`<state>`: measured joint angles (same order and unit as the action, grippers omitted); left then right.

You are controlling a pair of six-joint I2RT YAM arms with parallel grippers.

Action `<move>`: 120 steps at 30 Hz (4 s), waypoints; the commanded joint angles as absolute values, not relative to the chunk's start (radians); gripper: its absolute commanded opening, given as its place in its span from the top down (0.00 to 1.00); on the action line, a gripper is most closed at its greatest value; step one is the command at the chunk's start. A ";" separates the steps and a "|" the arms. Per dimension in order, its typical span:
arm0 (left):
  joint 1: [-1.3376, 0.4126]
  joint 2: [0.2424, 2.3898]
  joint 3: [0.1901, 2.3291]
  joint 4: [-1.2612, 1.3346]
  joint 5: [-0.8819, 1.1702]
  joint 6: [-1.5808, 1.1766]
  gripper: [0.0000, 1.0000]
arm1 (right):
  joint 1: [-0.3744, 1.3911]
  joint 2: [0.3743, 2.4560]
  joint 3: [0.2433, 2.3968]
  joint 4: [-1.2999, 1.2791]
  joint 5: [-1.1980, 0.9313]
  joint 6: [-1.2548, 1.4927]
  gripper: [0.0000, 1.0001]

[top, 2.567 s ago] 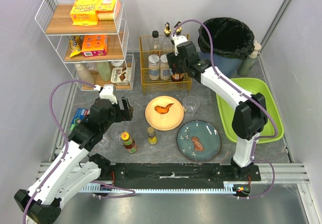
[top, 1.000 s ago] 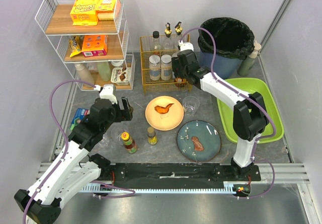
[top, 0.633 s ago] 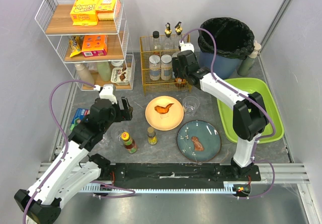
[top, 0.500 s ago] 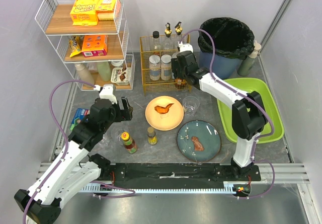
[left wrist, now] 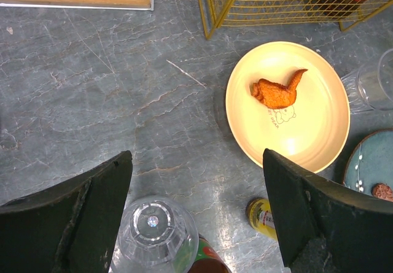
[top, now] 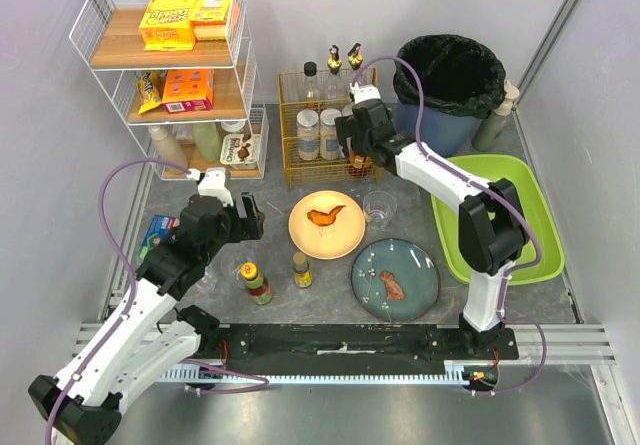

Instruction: Clear the kitchen counter

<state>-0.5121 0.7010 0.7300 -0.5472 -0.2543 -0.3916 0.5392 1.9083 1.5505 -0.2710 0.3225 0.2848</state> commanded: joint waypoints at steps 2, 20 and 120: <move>-0.511 0.713 0.796 -0.541 -0.242 -0.370 0.07 | 0.512 1.796 1.615 -0.291 0.333 0.233 0.02; -0.509 0.739 0.943 -0.606 0.216 -0.371 0.10 | 0.512 1.719 1.561 -0.298 0.238 0.229 0.50; -0.538 1.297 1.659 -0.908 -0.118 -0.411 0.98 | 0.512 0.983 1.128 -0.379 -0.104 0.293 0.02</move>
<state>-0.5392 1.2224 1.5013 -1.0874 -0.1024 -0.4366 0.5129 1.0054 1.1358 -0.3729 -0.1036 0.2951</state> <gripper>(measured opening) 0.435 0.982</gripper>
